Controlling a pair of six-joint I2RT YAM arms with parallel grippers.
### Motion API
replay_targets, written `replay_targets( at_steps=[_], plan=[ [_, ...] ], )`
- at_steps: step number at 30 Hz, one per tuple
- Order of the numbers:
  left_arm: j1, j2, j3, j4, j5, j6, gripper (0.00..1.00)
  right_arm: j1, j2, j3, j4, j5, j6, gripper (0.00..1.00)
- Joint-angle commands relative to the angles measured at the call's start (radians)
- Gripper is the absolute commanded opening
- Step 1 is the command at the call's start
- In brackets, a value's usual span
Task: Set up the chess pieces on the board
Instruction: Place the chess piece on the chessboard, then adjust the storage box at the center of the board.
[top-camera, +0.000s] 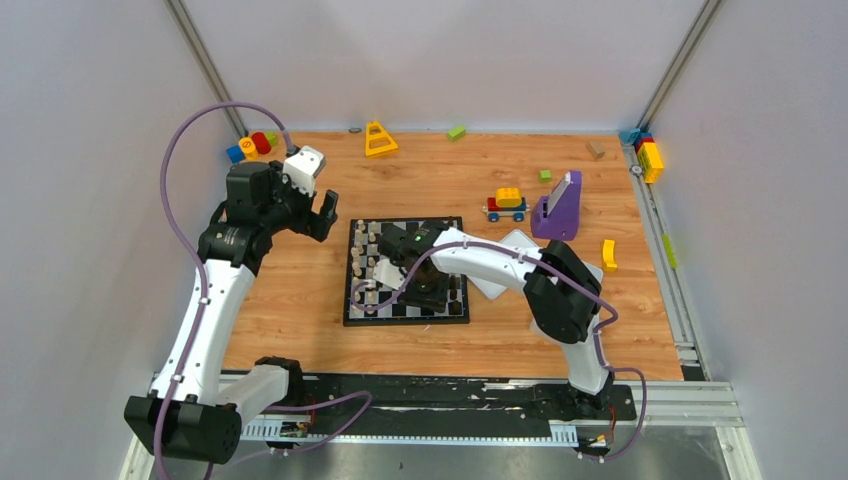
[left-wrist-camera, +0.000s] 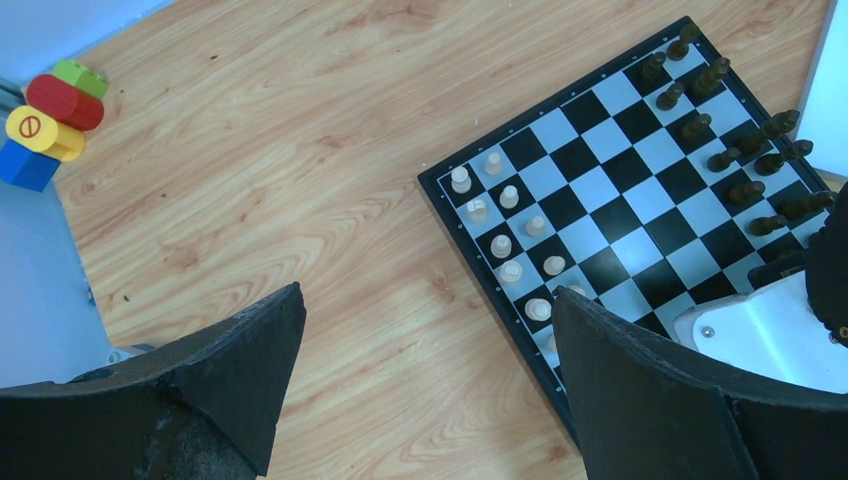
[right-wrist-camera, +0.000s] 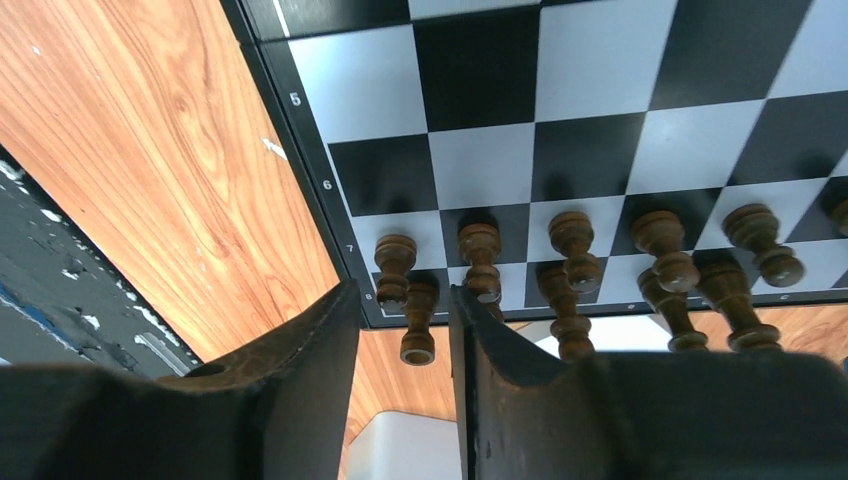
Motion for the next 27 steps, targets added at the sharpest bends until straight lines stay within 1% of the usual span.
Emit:
replay_targets(
  at_steps=[1, 5, 8, 10, 12, 14, 20, 24, 27],
  plan=[
    [0.009, -0.026, -0.004, 0.019, 0.004, -0.003, 1.00, 0.003, -0.058, 0.064, 0.012, -0.027, 0.028, 0.41],
    [0.009, -0.022, -0.002, 0.018, 0.013, 0.003, 1.00, -0.027, -0.129, 0.060, 0.024, -0.094, 0.050, 0.41],
    [0.008, -0.025, -0.006, 0.017, 0.049, 0.019, 1.00, -0.108, -0.227, 0.018, 0.042, -0.175, 0.062, 0.41],
    [0.009, -0.028, -0.016, 0.019, 0.071, 0.035, 1.00, -0.185, -0.312, -0.025, 0.055, -0.241, 0.064, 0.42],
    [0.009, -0.033, -0.028, 0.019, 0.130, 0.051, 1.00, -0.283, -0.403, -0.073, 0.058, -0.314, 0.061, 0.44],
    [0.009, -0.039, -0.042, 0.023, 0.179, 0.070, 1.00, -0.383, -0.498, -0.130, 0.057, -0.349, 0.055, 0.45],
    [0.009, -0.034, -0.070, 0.038, 0.259, 0.094, 1.00, -0.644, -0.747, -0.351, 0.025, -0.351, -0.013, 0.45],
    [0.009, -0.015, -0.071, 0.046, 0.268, 0.093, 1.00, -0.803, -0.836, -0.498, -0.012, -0.346, -0.086, 0.43],
    [0.008, -0.006, -0.072, 0.047, 0.272, 0.094, 1.00, -0.870, -0.872, -0.620, -0.018, -0.316, -0.136, 0.42]
  ],
)
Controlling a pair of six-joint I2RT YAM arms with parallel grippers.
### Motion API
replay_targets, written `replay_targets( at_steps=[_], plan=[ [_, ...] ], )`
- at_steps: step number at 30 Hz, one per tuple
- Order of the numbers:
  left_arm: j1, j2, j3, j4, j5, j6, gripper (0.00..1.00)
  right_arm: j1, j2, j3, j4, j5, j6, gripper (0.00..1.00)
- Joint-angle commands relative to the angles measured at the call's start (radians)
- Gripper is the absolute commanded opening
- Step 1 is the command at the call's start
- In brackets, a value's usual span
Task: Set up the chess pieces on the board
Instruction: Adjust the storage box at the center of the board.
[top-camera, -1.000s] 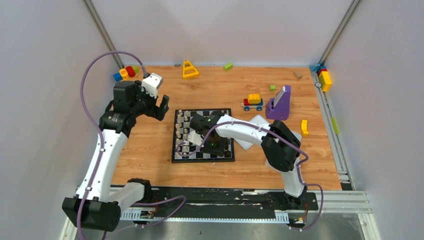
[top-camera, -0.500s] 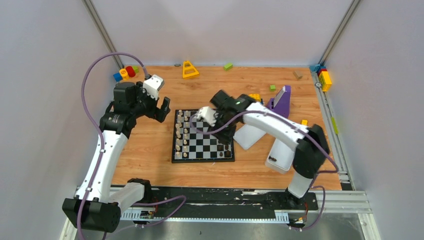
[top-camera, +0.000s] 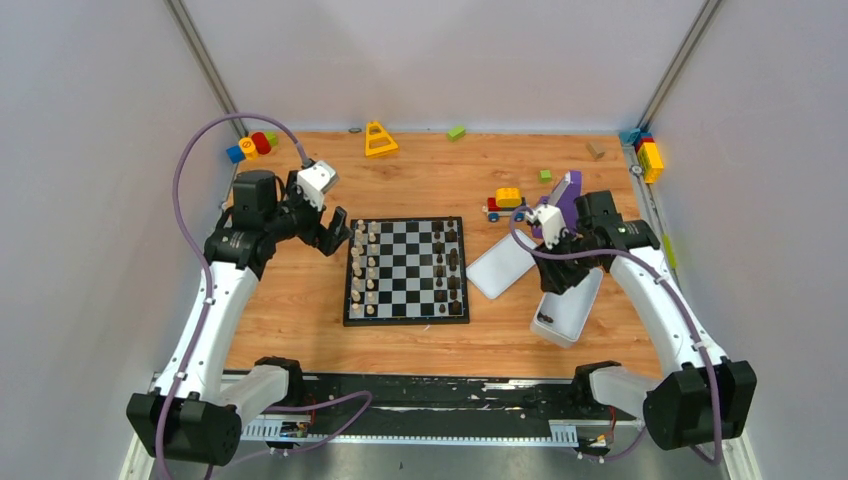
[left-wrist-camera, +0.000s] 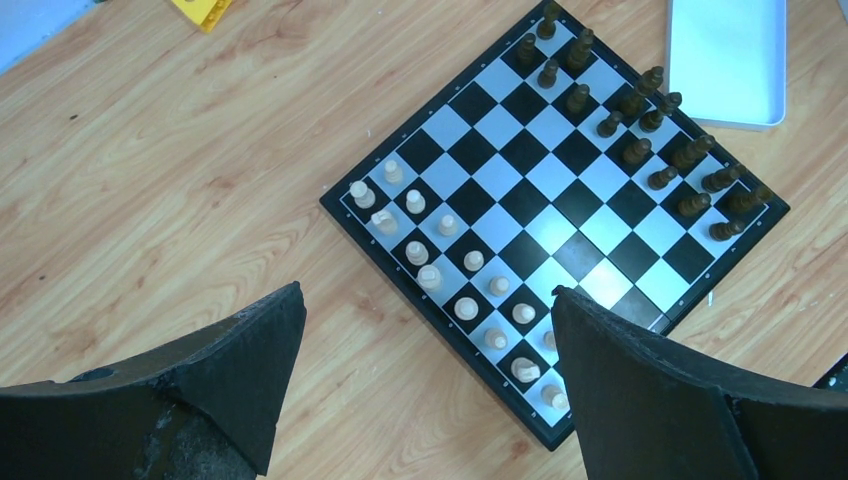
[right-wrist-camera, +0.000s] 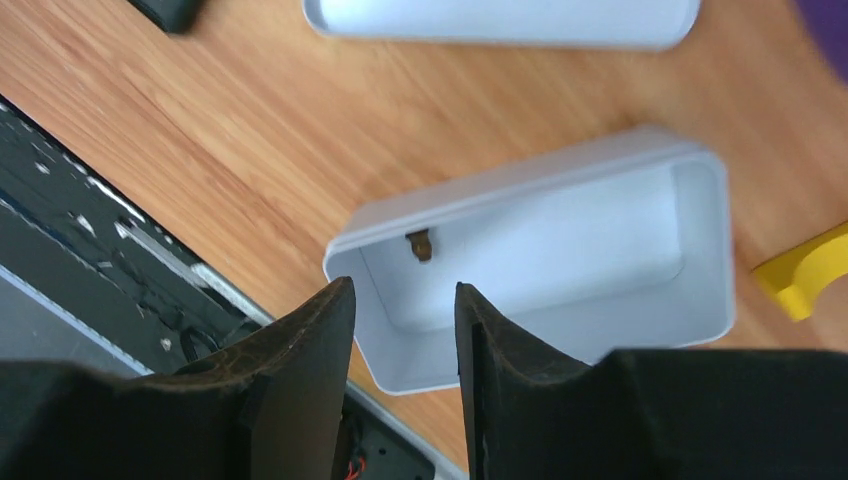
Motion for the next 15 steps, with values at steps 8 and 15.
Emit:
replay_targets(
  at_steps=[8, 15],
  plan=[
    [0.008, 0.003, -0.020, 0.044, 0.037, 0.025, 1.00, -0.083, 0.047, -0.281, 0.095, -0.016, -0.074, 0.35],
    [0.008, -0.008, -0.015, 0.029, 0.018, 0.036, 1.00, -0.074, 0.241, -0.157, 0.170, -0.137, -0.004, 0.31]
  ],
)
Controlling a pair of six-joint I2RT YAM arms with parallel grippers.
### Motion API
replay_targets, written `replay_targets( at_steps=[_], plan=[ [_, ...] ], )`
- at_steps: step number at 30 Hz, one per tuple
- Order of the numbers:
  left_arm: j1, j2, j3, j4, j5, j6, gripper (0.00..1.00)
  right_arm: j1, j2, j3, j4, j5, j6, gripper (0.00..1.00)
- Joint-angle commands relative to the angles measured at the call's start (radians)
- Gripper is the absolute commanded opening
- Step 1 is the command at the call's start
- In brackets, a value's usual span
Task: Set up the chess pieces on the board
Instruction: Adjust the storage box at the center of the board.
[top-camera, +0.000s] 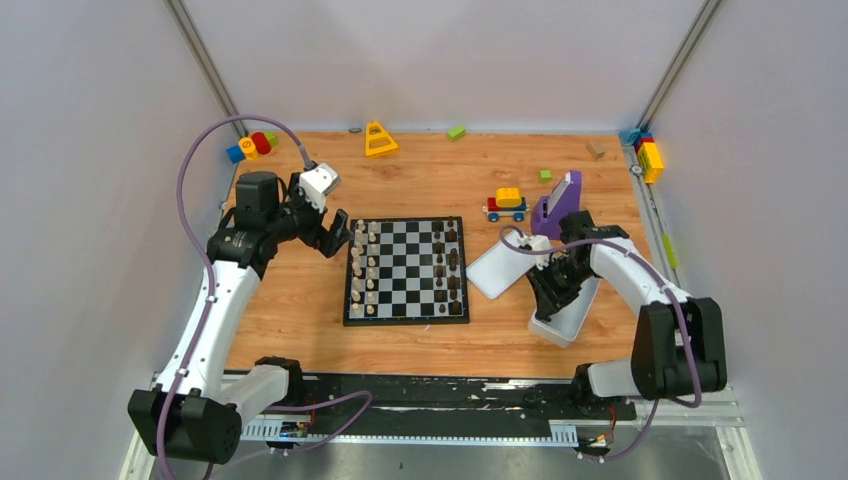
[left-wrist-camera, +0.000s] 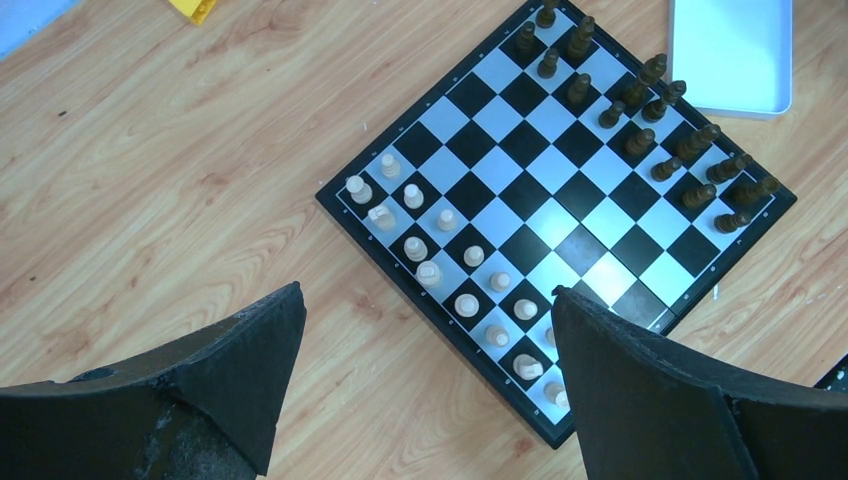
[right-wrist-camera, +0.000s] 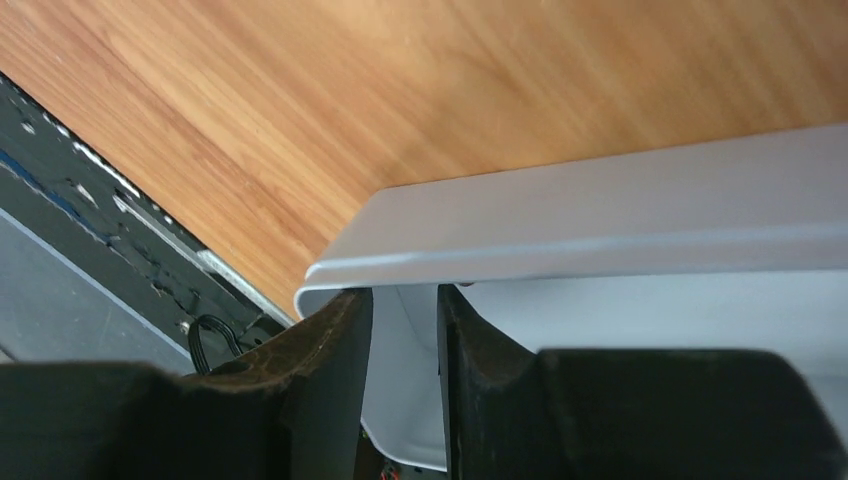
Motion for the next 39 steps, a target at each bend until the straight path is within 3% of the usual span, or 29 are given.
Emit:
replay_targets(
  at_steps=[1, 12, 17, 24, 32, 39],
  plan=[
    [0.008, -0.019, 0.005, 0.018, 0.001, 0.019, 1.00, 0.004, 0.103, 0.116, 0.123, -0.094, 0.061, 0.31],
    [0.008, 0.028, 0.047, -0.005, -0.020, 0.018, 1.00, -0.003, 0.262, 0.322, 0.300, -0.068, 0.309, 0.31],
    [0.008, 0.046, 0.054, -0.012, -0.033, 0.030, 1.00, -0.003, 0.228, 0.265, 0.285, -0.007, 0.194, 0.33],
    [0.008, 0.075, 0.068, -0.029, -0.002, 0.063, 1.00, -0.004, 0.114, 0.028, 0.228, 0.139, -0.031, 0.31],
    [0.008, 0.139, 0.119, -0.055, 0.003, 0.105, 1.00, 0.064, 0.017, 0.016, 0.004, -0.060, -0.129, 0.32],
    [0.008, 0.244, 0.172, -0.042, 0.005, 0.095, 1.00, 0.184, 0.122, 0.147, 0.029, -0.294, -0.007, 0.32]
  ],
)
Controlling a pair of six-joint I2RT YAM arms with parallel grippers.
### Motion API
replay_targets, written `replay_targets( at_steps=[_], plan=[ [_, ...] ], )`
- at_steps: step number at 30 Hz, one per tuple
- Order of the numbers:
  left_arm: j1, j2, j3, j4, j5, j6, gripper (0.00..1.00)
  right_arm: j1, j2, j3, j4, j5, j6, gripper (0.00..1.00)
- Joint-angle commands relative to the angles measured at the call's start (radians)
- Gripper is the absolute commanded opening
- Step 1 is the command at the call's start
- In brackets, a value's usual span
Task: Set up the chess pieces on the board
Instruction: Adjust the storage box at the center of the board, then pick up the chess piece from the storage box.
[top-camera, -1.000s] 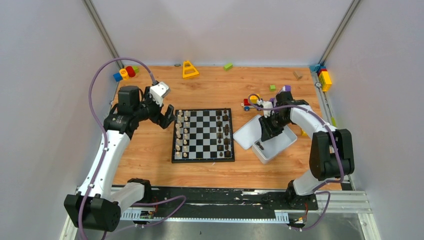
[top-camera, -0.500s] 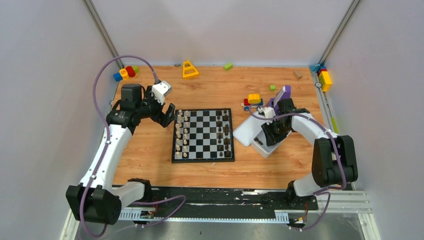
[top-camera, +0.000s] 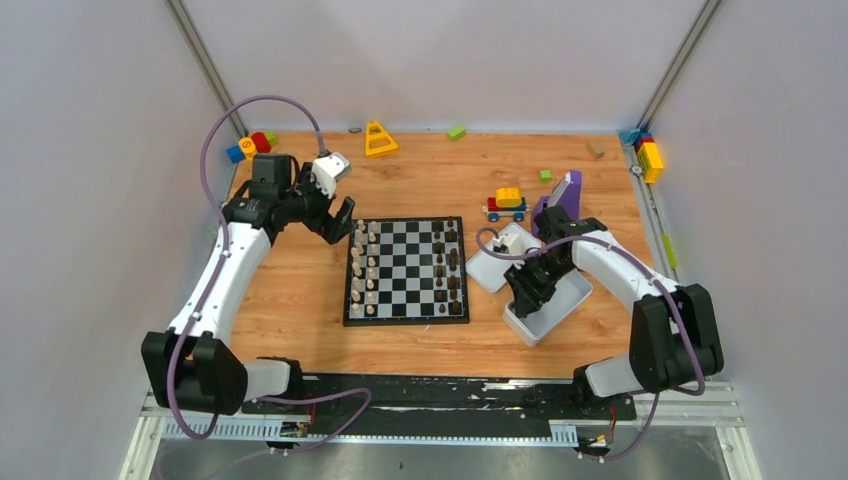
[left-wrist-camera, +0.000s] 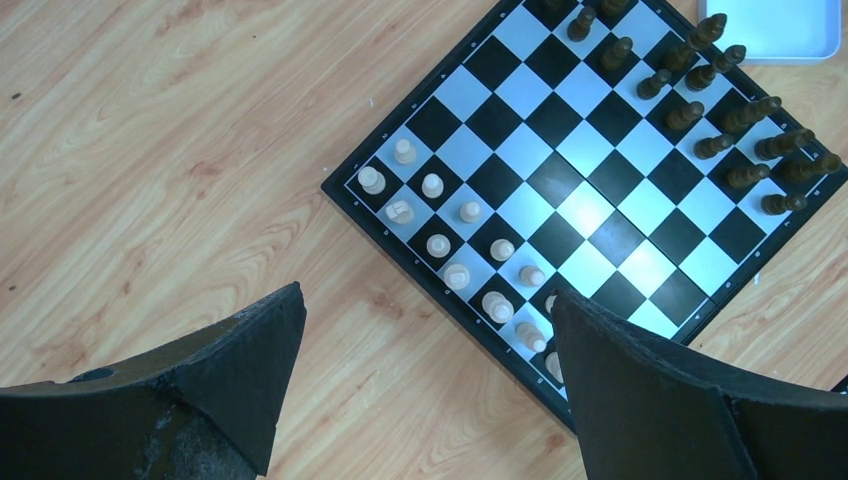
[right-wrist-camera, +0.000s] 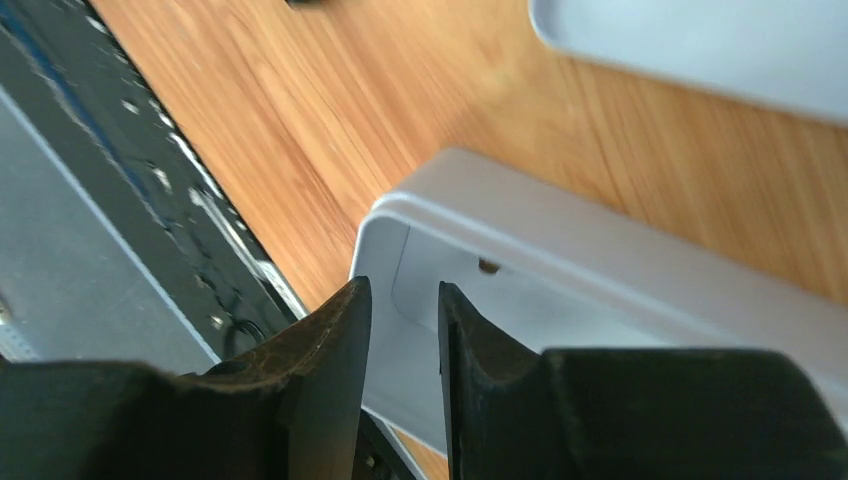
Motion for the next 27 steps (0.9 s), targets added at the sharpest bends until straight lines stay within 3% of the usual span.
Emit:
replay_targets(
  at_steps=[1, 7, 16, 20, 27],
  plan=[
    [0.008, 0.067, 0.073, 0.016, 0.026, 0.007, 1.00, 0.052, 0.083, 0.115, 0.049, -0.197, 0.091, 0.32],
    [0.008, 0.191, 0.177, -0.039, 0.050, 0.012, 1.00, 0.024, 0.192, 0.233, 0.137, -0.037, 0.151, 0.31],
    [0.008, 0.181, 0.182, -0.026, 0.091, 0.089, 1.00, -0.159, 0.110, 0.301, -0.031, 0.074, -0.025, 0.33],
    [0.008, 0.166, 0.164, -0.017, 0.089, 0.104, 1.00, -0.175, 0.078, 0.257, -0.066, 0.009, -0.061, 0.35],
    [0.008, 0.135, 0.104, 0.055, 0.080, 0.056, 1.00, -0.111, 0.020, 0.051, 0.220, -0.089, 0.080, 0.40]
  ],
)
